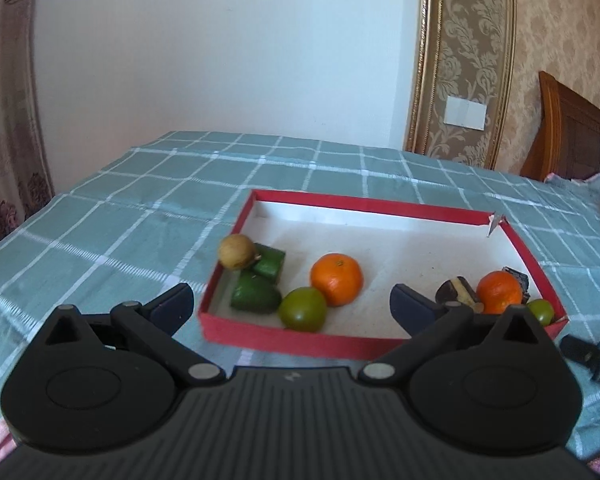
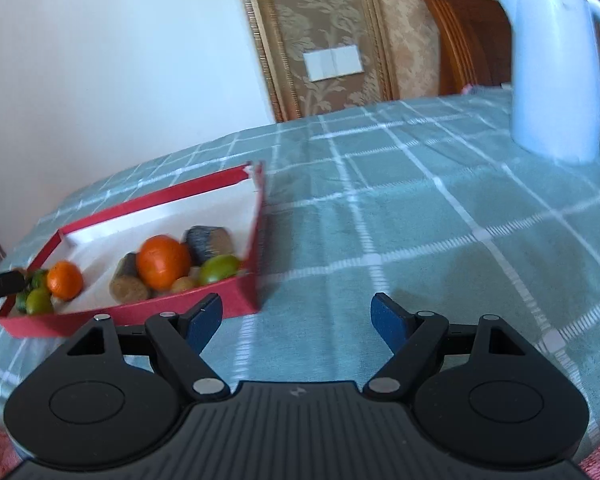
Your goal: Organize fruits
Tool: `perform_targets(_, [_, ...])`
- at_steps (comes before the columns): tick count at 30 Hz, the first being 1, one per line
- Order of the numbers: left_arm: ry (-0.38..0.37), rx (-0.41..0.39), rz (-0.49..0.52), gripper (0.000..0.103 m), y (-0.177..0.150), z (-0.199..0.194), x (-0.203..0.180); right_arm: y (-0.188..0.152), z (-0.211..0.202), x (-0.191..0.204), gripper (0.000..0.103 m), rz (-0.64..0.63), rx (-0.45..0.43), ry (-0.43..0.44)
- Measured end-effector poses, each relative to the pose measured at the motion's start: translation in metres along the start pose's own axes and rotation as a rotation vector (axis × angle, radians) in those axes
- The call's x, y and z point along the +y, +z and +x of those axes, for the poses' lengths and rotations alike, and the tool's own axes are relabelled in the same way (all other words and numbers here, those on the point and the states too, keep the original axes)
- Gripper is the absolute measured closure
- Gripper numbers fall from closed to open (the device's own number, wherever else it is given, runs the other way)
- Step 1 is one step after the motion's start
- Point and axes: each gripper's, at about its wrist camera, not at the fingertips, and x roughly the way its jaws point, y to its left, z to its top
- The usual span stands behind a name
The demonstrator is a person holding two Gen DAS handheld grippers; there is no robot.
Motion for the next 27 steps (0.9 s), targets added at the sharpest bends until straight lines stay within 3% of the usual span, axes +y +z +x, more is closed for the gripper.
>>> perform_targets(6, [0.016,-0.001,-0.017,0.0,-0.008,-0.01,0.01,-0.011,-0.008,0.072,0.021,-0.159,0.036,0.035])
perform_targets(12, [0.022,0.005,-0.011,0.0,-0.017,-0.011,0.013,-0.027,0.0,0.117,0.02,-0.192,0.071,0.042])
perform_targets(27, [-0.019,0.03,-0.051,0.0,-0.026,-0.003,0.029,-0.042,0.008,0.146,0.02,-0.237,0.072,0.06])
